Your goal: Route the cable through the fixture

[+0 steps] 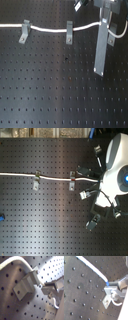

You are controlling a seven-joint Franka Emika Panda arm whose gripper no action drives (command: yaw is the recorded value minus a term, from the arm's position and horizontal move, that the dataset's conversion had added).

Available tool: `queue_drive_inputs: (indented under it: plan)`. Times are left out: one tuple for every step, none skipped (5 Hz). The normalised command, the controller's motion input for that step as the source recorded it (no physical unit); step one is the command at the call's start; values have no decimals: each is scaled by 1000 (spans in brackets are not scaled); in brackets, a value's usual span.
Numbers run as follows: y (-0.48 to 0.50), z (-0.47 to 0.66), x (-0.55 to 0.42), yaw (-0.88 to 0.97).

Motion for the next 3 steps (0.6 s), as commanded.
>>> queue_drive_inputs:
  plan:
    - [-276,-241,-6,-63]
    - [-335,-462,28,-91]
    - [-382,-387,-56,-246]
